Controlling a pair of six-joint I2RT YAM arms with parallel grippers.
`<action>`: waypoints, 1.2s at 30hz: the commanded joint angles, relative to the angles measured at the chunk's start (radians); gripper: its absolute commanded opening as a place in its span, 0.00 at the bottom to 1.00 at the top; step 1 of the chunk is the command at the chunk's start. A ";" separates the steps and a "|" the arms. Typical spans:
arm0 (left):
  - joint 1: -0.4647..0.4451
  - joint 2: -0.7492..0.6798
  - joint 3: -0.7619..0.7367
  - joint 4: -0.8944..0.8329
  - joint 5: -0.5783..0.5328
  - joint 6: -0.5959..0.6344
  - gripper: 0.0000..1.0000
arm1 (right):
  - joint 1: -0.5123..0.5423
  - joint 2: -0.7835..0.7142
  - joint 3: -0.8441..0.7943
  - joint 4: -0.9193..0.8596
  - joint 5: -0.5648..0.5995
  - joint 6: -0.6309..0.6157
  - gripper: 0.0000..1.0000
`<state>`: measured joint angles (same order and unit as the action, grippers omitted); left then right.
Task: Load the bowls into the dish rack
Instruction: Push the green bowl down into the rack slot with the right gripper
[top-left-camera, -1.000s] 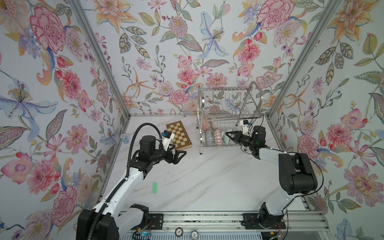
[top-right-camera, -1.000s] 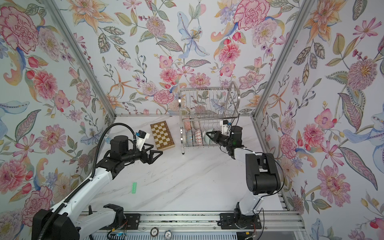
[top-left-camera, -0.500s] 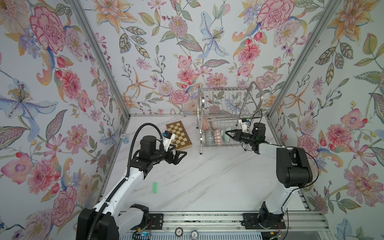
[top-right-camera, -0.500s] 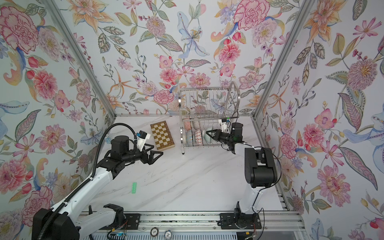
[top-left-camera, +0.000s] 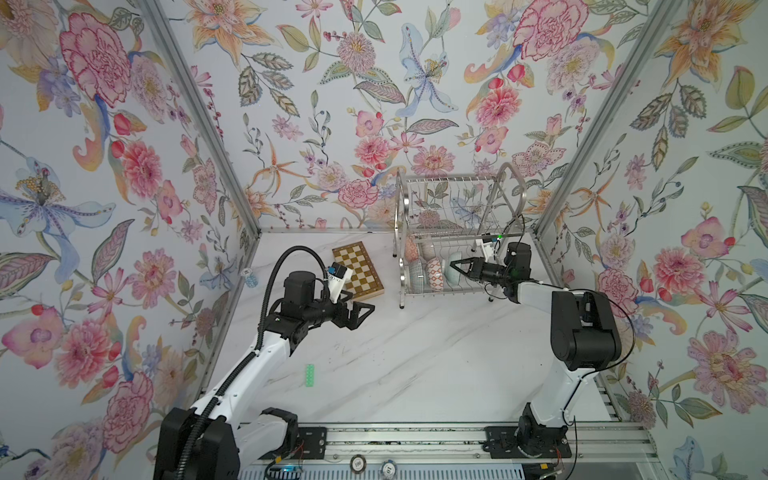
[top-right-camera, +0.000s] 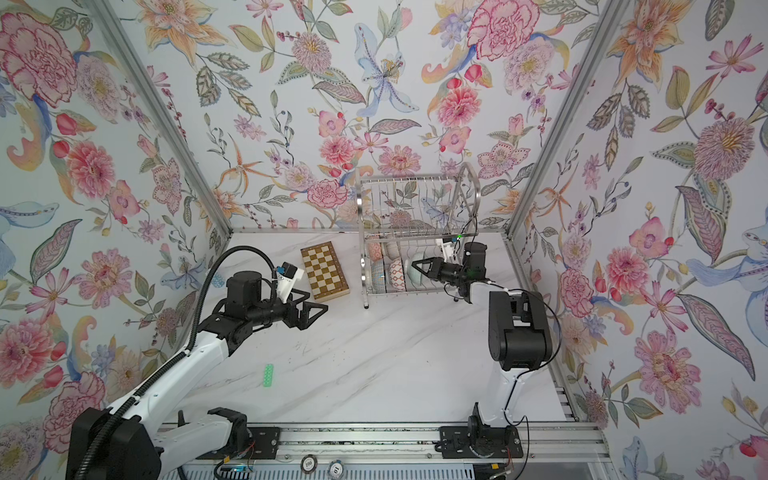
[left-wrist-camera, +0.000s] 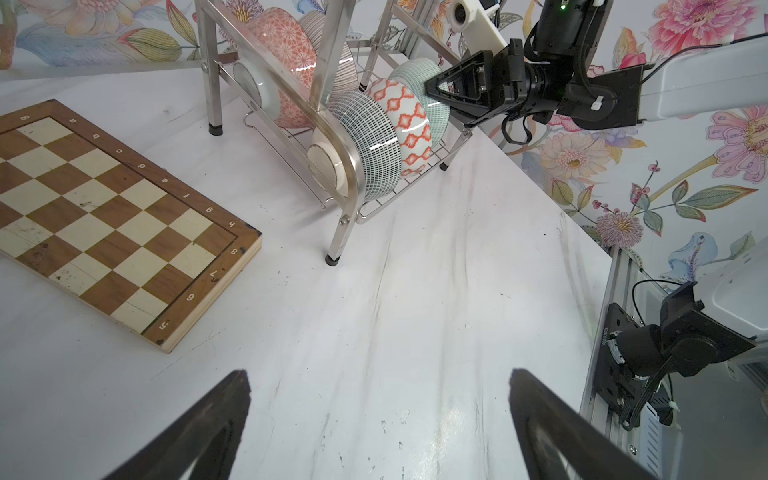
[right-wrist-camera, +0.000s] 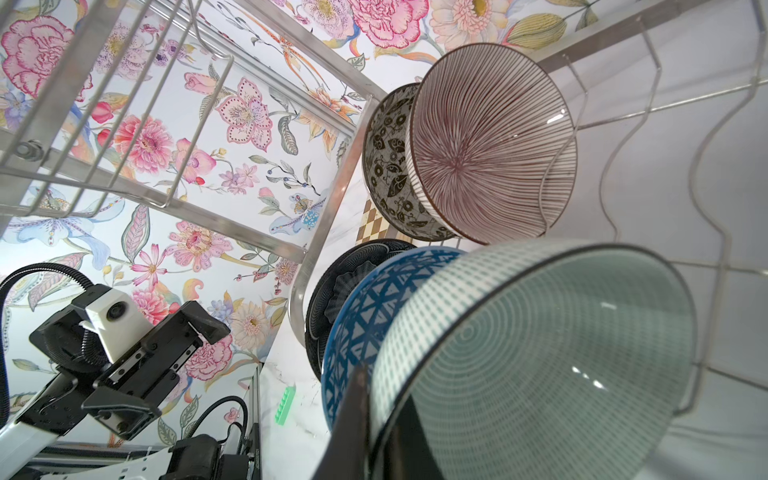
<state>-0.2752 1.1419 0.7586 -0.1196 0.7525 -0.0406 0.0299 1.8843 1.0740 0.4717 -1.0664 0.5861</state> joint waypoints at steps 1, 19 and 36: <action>-0.010 0.011 0.013 -0.019 0.015 0.024 0.99 | -0.005 0.023 0.024 0.017 -0.052 -0.017 0.02; -0.020 0.022 0.015 -0.022 0.018 0.025 0.99 | -0.005 0.001 -0.016 0.025 -0.080 -0.023 0.03; -0.029 0.033 0.019 -0.031 0.019 0.025 0.99 | -0.010 0.042 0.002 -0.042 -0.069 -0.058 0.04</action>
<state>-0.2905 1.1652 0.7589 -0.1375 0.7555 -0.0402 0.0200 1.9007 1.0546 0.4583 -1.1179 0.5526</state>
